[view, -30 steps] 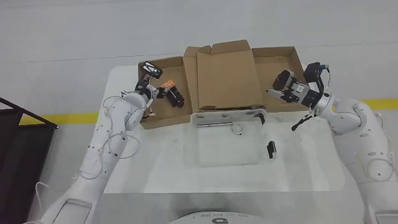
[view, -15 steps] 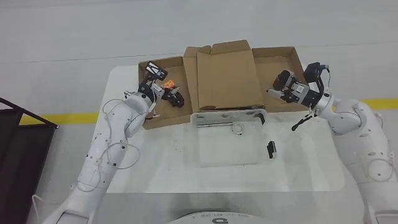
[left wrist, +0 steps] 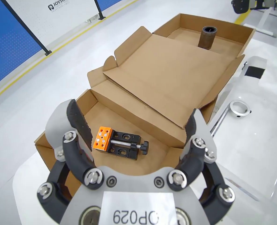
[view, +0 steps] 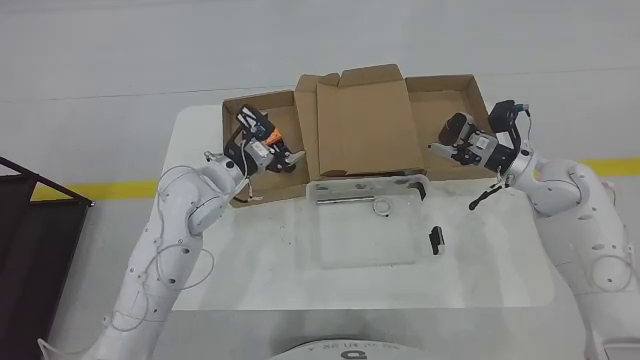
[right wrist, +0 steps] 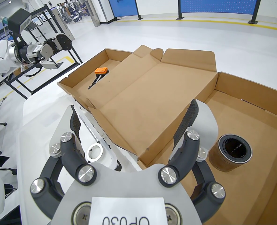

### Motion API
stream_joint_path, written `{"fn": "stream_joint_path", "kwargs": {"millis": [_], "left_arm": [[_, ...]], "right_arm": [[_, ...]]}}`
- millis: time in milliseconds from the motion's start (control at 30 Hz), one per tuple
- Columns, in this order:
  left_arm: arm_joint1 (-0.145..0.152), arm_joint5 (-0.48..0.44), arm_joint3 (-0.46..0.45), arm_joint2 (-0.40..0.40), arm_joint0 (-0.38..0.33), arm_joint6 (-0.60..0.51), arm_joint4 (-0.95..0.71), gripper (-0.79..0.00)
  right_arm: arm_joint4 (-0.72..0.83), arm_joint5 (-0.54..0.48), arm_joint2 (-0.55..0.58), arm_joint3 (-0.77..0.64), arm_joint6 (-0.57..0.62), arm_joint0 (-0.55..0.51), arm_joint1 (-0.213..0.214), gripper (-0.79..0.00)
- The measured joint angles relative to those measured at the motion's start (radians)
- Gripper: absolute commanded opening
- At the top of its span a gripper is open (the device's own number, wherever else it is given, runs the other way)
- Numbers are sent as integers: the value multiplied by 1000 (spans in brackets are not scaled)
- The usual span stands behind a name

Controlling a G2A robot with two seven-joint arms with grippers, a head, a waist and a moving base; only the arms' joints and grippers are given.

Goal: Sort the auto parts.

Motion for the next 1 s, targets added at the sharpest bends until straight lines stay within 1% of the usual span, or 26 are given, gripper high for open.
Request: {"fn": "stream_joint_path", "kwargs": {"millis": [67, 100, 167, 200, 233, 267, 300, 333, 367, 400, 567, 633, 700, 833, 1000], "left_arm": [[1, -52, -17, 17, 15, 27, -14, 0], [3, -109, -23, 23, 17, 41, -44, 0], [6, -209, -35, 30, 7, 34, -92, 0], [9, -275, -47, 40, -2, 14, -117, -31], [10, -323, -56, 52, -9, -7, -132, -77], [11, -366, -66, 65, -18, -31, -141, -95], [12, -408, -80, 87, -30, -68, -142, -132], [11, -427, -89, 109, -37, -96, -139, -166], [9, -434, -94, 133, -45, -124, -135, -219], [5, -432, -92, 169, -57, -155, -133, -249], [-13, -430, -31, 292, -127, -241, -159, -256], [-24, -414, -4, 345, -153, -264, -159, -299], [-35, -387, 31, 393, -179, -280, -156, -323], [-57, -328, 123, 455, -238, -291, -161, -382], [-80, -279, 221, 511, -289, -298, -173, -366]], "right_arm": [[0, 0, 0, 0, 0, 0, 0, 0], [0, 0, 0, 0, 0, 0, 0, 0], [0, 0, 0, 0, 0, 0, 0, 0], [0, 0, 0, 0, 0, 0, 0, 0], [0, 0, 0, 0, 0, 0, 0, 0], [0, 0, 0, 0, 0, 0, 0, 0], [0, 0, 0, 0, 0, 0, 0, 0], [0, 0, 0, 0, 0, 0, 0, 0], [0, 0, 0, 0, 0, 0, 0, 0], [0, 0, 0, 0, 0, 0, 0, 0], [0, 0, 0, 0, 0, 0, 0, 0], [0, 0, 0, 0, 0, 0, 0, 0], [0, 0, 0, 0, 0, 0, 0, 0], [0, 0, 0, 0, 0, 0, 0, 0], [0, 0, 0, 0, 0, 0, 0, 0]]}}
